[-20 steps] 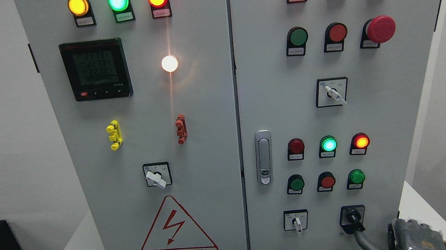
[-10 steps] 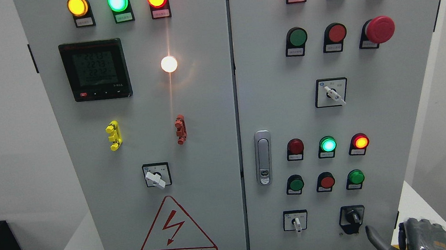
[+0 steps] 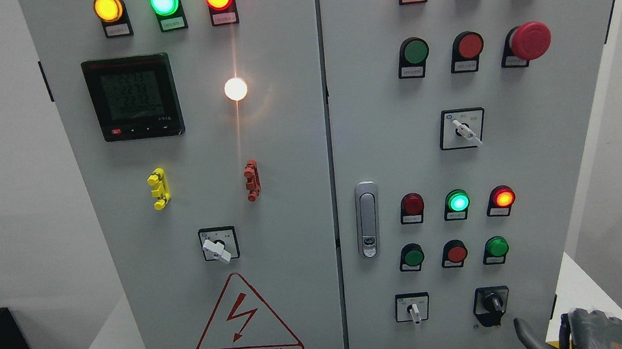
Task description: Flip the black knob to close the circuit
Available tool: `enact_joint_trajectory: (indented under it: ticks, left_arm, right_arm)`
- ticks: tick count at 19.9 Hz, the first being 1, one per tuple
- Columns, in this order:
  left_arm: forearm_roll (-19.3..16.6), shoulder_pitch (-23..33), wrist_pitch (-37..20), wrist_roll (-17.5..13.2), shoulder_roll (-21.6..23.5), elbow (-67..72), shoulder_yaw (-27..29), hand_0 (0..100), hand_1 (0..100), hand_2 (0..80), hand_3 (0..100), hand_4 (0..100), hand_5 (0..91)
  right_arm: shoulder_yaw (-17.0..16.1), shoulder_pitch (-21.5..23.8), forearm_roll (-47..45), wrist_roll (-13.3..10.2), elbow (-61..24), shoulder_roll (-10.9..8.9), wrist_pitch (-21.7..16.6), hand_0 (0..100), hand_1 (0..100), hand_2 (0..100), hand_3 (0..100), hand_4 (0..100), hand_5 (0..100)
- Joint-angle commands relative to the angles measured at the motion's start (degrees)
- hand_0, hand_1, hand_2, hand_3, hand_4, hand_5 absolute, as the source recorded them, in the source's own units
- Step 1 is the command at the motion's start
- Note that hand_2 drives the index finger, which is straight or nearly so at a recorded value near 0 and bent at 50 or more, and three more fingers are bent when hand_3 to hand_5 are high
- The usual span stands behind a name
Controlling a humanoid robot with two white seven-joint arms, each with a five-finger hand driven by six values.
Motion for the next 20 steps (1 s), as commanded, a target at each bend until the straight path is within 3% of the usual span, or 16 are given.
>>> enact_joint_trajectory:
  ticks: [1,8,11,13,20]
  left_arm:
    - [0.0,0.0,0.0,0.0,0.0,-0.1,0.0,12,56,0.0,0,0,0.0]
    - [0.0,0.0,0.0,0.0,0.0,0.0,-0.1,12,56,0.0,0,0,0.0]
    - [0.0,0.0,0.0,0.0,0.0,0.0,-0.1,12,56,0.0,0,0,0.0]
    - [0.0,0.0,0.0,0.1,0.0,-0.1,0.0,12,56,0.0,0,0,0.0]
    - [0.0,0.0,0.0,0.1,0.0,0.0,0.0,12,56,0.0,0,0,0.0]
  right_arm:
    - [-0.6,3.7,-7.7,-0.2,-4.4,1.29,0.3,0,0,68,93,84,78]
    - [1.0,10.0,-24.9,-7.8,-3.9,1.20,0.5,0,0,54,76,70,64]
    - [2.6,14.3,-31.7,-10.3,-4.0,1.03,0.4,0,3,42,56,56,53]
    - [3.6,16.3,-34.1,-12.4,-3.9,0.94,0.3,0,4,38,50,50,50]
    - [7.7,23.7,-40.5,-15.5,-3.9,0.77,-0.1,0,7,31,41,41,43]
